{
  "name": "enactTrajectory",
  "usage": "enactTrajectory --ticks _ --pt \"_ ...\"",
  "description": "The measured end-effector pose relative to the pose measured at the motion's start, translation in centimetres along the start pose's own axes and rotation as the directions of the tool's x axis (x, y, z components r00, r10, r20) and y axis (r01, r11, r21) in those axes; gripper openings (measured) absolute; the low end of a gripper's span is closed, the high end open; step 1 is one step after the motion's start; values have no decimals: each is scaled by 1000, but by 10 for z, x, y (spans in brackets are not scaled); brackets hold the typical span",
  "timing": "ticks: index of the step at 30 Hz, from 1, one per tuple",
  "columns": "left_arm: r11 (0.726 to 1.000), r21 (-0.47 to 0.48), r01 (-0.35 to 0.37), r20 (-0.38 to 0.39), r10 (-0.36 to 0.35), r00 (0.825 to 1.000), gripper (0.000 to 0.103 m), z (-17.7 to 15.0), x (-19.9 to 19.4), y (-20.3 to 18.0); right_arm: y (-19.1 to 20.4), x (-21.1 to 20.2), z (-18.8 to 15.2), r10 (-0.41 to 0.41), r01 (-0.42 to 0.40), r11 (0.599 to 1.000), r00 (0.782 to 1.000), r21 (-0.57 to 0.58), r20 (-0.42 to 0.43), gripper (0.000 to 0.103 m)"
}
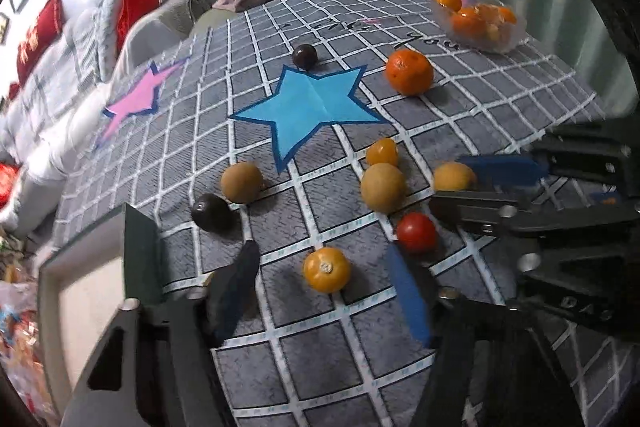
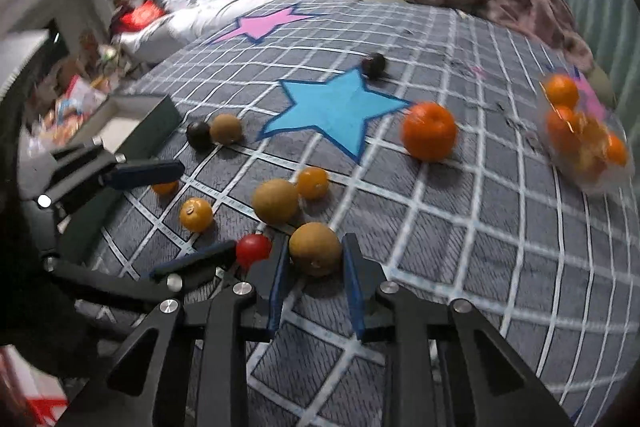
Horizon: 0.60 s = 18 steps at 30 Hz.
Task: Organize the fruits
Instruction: 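Grasp a kiwi with the right tool while the left tool grasps an orange cherry tomato, then carry the kiwi and orange tomato over the white tray and open both tools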
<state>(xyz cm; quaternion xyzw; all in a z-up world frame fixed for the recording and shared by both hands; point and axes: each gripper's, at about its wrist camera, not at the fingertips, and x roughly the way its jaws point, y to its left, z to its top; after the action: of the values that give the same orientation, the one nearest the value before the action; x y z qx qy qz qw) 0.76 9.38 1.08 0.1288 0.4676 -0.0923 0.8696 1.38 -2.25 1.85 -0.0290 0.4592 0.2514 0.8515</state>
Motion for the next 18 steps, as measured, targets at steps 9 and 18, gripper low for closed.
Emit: enactTrajectory --ticks 9,18 --pt "997 -63 45 -15 -46 999 23 -13 -9 -8 -14 -32 -31 2 -4 993 1000 117 11 29" --pt "981 -187 50 -42 -59 997 23 -64 -42 -17 -2 -56 -76 7 -5 985 1000 171 -9 29"
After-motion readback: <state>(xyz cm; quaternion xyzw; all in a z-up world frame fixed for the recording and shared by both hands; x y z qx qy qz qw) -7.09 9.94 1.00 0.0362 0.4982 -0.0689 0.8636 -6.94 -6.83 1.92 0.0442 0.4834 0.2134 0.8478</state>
